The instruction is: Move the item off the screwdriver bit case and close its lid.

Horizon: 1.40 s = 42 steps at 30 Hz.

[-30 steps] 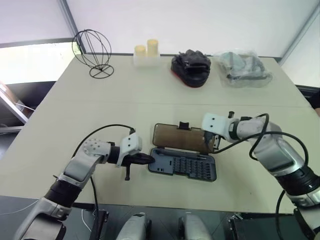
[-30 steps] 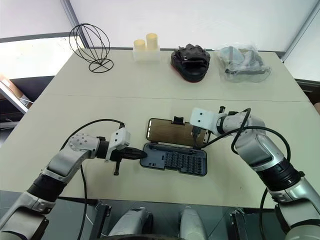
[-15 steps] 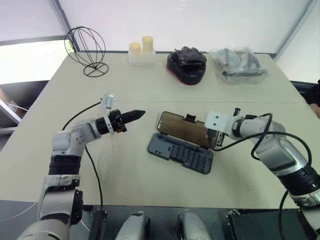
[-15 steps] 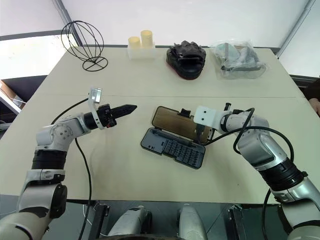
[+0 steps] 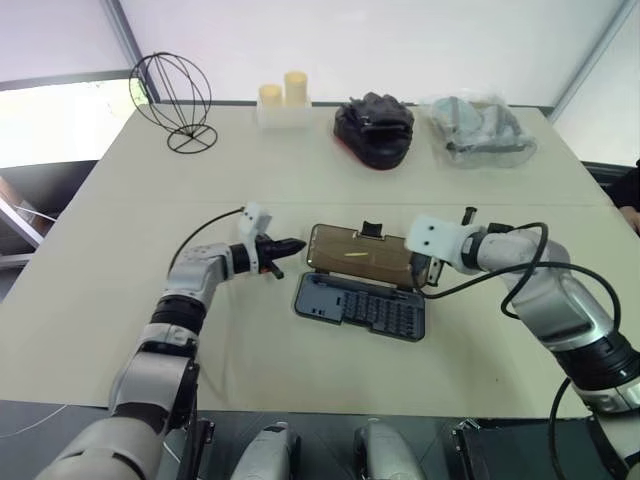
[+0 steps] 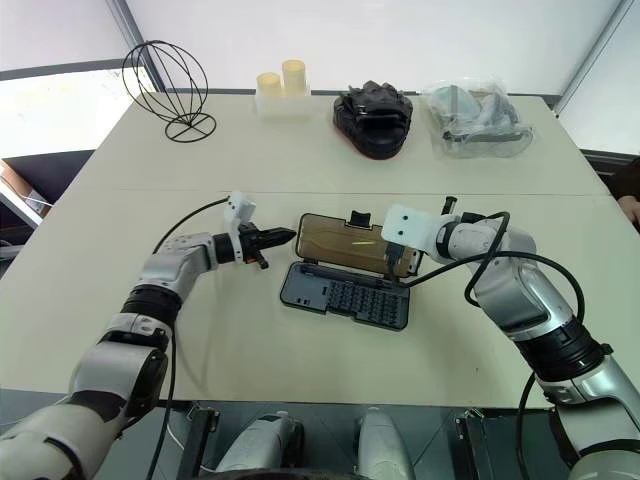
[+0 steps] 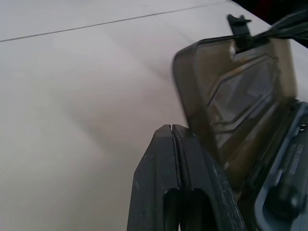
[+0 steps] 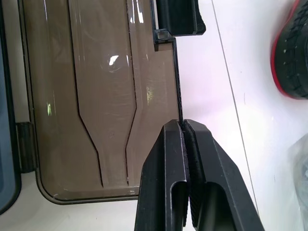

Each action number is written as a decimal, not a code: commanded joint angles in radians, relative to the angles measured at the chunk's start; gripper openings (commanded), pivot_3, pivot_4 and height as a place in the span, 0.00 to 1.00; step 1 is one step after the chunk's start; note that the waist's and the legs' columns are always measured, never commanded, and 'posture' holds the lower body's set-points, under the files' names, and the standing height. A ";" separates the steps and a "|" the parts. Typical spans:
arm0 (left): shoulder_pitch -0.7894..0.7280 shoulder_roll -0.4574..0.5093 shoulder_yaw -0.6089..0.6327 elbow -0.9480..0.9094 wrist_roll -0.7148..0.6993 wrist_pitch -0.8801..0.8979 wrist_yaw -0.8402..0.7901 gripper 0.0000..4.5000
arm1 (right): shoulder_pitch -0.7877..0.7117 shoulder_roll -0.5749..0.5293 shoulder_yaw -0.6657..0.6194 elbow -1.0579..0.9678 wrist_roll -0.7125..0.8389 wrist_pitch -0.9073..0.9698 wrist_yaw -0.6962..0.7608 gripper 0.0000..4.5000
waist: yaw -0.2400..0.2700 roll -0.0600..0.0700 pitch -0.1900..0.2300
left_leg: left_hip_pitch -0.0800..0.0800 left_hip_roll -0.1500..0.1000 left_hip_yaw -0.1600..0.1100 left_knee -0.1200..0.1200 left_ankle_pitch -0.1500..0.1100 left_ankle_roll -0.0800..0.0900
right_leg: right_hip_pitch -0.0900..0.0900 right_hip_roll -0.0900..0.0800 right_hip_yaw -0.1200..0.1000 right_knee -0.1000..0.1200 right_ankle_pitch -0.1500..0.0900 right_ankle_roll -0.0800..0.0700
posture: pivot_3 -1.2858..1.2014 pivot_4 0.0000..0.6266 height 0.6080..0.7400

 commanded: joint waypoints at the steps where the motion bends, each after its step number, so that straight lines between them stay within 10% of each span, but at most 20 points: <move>1: -0.071 -0.021 0.004 0.090 0.032 -0.093 -0.035 0.00 | -0.021 0.012 -0.024 -0.049 0.002 -0.017 0.001 0.01 | -0.001 0.000 0.000 | 0.000 0.000 0.000 0.000 0.000 0.000 | 0.000 0.000 0.000 0.000 0.000 0.000 | 0.52 0.24 1.00; 12: -0.154 -0.048 0.006 0.270 0.114 -0.194 -0.099 0.00 | -0.012 0.019 -0.020 -0.076 -0.010 -0.001 0.010 0.01 | -0.002 0.000 0.000 | 0.000 0.000 0.000 0.001 0.000 0.000 | -0.002 0.000 0.000 0.003 0.000 0.000 | 0.52 0.24 1.00; 15: -0.150 -0.047 0.010 0.279 0.127 -0.210 -0.099 0.00 | -0.007 0.016 -0.017 -0.087 -0.022 0.020 0.009 0.19 | -0.002 0.000 0.000 | -0.001 0.000 0.000 0.001 0.000 0.000 | -0.003 0.000 0.000 0.003 0.000 0.000 | 0.52 0.24 1.00; 22: -0.148 -0.055 0.040 0.274 0.115 -0.206 -0.096 0.00 | -0.014 -0.064 -0.053 -0.288 0.011 0.306 0.140 0.99 | -0.001 0.000 0.000 | -0.009 -0.001 0.001 0.003 0.000 0.000 | -0.013 -0.002 0.000 0.014 0.000 0.000 | 0.52 0.24 1.00; 30: -0.165 -0.051 0.101 0.207 0.037 -0.067 -0.234 0.00 | -0.197 0.051 -0.420 -0.469 0.327 1.002 0.232 0.99 | -0.001 -0.001 0.000 | -0.014 -0.001 0.001 0.006 0.000 0.000 | -0.018 -0.002 0.000 0.016 0.000 0.000 | 0.52 0.24 1.00; 42: 0.181 0.322 -0.261 -0.644 -0.216 0.505 -0.570 0.00 | 0.042 0.063 -0.480 -0.473 0.422 0.963 0.010 0.99 | -0.027 0.001 0.000 | -0.013 -0.001 0.000 0.003 0.000 0.000 | -0.019 -0.002 0.003 0.018 0.000 0.000 | 0.52 0.24 1.00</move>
